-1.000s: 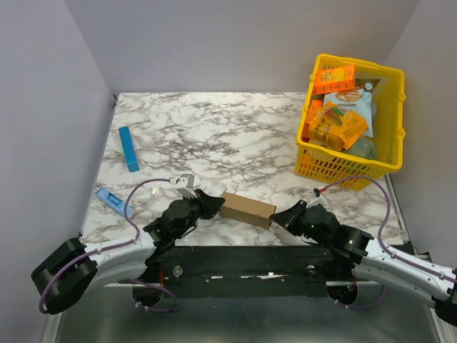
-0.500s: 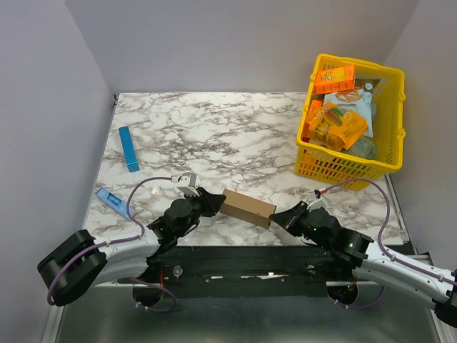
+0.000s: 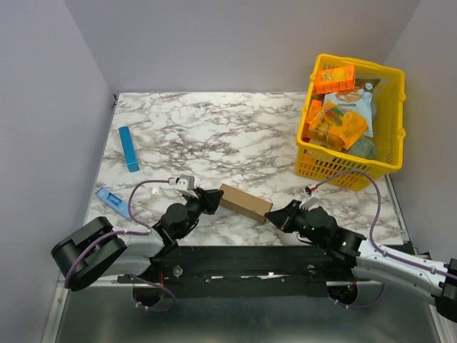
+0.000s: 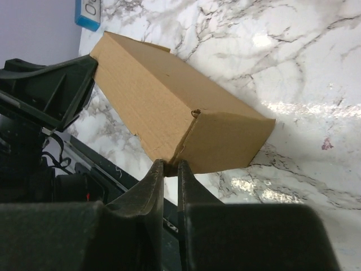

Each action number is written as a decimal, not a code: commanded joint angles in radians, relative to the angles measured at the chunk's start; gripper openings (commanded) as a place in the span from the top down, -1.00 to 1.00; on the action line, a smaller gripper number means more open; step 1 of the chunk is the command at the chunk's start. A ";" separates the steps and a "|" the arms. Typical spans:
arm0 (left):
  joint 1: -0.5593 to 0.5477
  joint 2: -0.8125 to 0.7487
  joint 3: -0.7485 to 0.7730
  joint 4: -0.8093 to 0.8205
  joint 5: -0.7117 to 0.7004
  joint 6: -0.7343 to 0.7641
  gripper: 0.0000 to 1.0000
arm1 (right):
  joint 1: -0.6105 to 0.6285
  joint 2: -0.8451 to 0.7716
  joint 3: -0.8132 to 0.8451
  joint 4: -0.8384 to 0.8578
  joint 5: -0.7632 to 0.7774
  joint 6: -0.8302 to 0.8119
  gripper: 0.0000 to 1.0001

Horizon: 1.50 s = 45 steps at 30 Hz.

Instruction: Fold the paper box

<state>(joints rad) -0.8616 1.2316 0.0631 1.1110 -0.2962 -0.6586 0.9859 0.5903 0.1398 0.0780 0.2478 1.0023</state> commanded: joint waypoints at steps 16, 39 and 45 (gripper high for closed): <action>-0.068 -0.430 -0.089 -0.720 -0.146 -0.257 -0.86 | 0.131 0.269 0.078 -0.075 0.013 -0.074 0.35; 0.393 -0.277 0.286 -0.956 0.253 -0.018 -0.97 | 0.122 0.848 0.559 -0.034 0.223 -0.298 -0.38; 0.550 -0.343 0.428 -1.141 0.256 0.030 -0.97 | 0.109 0.973 0.753 -0.075 0.196 -0.370 -0.60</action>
<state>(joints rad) -0.3836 0.9344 0.4141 0.1226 -0.0746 -0.6945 1.1000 1.5452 0.8333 0.0170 0.4068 0.7166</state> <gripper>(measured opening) 0.985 0.719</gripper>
